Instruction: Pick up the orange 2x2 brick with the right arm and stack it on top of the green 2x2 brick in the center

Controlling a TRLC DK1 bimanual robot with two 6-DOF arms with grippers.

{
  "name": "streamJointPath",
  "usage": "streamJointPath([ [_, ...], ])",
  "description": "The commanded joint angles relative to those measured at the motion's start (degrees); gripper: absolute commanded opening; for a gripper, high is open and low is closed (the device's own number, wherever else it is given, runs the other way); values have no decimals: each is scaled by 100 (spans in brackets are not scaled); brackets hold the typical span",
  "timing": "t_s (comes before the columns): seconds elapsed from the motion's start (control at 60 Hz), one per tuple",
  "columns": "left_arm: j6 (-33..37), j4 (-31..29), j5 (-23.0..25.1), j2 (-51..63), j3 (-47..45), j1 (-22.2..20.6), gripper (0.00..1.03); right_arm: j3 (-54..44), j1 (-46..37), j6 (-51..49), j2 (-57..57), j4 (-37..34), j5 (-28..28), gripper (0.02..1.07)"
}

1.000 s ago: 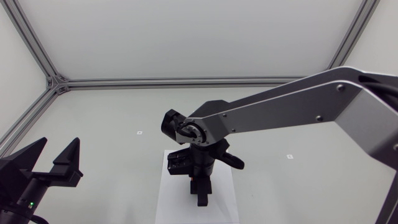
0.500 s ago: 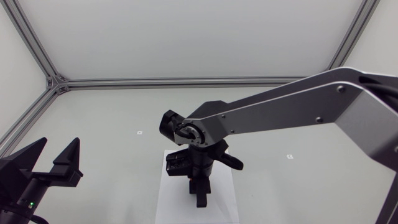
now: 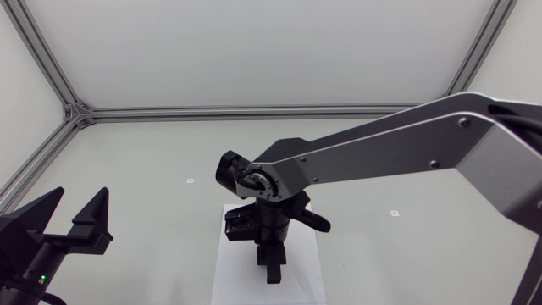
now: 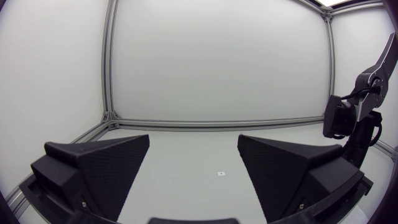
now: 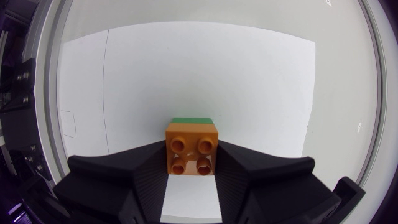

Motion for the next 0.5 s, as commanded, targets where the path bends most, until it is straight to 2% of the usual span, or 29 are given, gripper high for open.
streamJointPath([
  [0.0, 75, -84, 23, -45, -235, 14, 99, 53, -38, 29, 200, 51, -29, 39],
  [0.133, 75, -84, 23, -45, -235, 14, 99, 36, -38, 29, 208, 69, -29, 39],
  [0.483, 75, -84, 23, -45, -235, 14, 99, 1, -29, 20, 182, 87, 6, 63],
])
